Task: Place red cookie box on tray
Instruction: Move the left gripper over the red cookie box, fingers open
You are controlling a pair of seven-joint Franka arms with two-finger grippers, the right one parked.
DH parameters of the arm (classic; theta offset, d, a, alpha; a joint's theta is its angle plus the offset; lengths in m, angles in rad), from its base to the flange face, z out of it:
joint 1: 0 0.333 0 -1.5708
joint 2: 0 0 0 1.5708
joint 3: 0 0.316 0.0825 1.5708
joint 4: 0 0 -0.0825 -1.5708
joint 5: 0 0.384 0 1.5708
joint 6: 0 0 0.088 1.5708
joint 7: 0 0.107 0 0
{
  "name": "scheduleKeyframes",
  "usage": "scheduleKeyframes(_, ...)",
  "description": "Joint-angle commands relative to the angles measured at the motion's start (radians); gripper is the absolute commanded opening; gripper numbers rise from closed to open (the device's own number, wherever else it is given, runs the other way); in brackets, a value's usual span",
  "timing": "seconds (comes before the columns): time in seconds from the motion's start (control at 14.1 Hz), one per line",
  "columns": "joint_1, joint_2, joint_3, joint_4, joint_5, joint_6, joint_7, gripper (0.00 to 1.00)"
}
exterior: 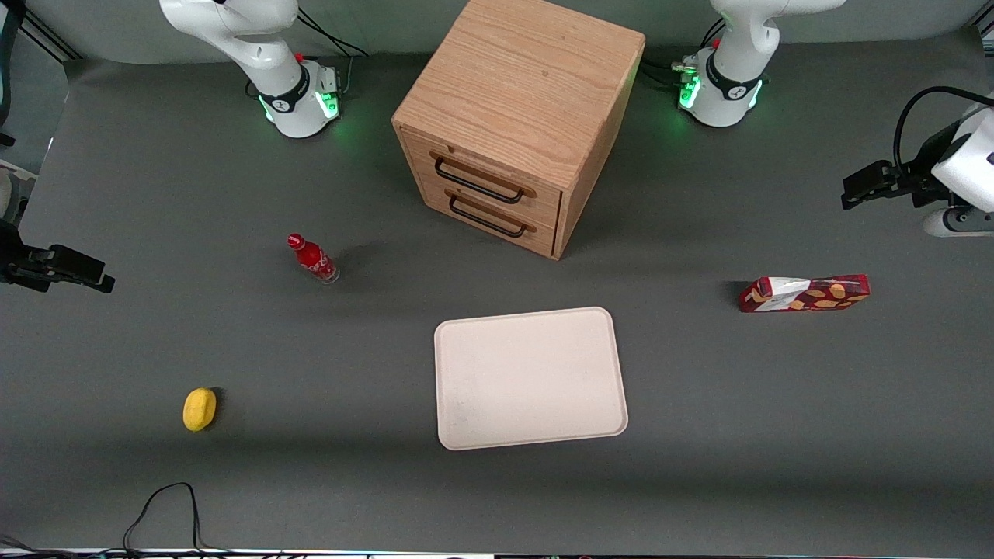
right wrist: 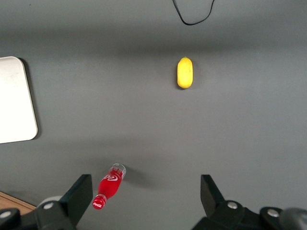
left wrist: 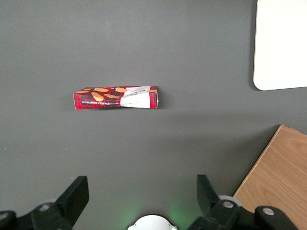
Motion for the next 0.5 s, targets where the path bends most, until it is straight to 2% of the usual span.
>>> scheduleKeyframes(0.0, -0.011, 0.019, -0.001, 0.038, 0.016, -0.03, 0.0, 1.0)
scheduleKeyframes(0.43, 0.004, 0.027, -0.003, 0.044, 0.015, -0.032, -0.02, 1.0)
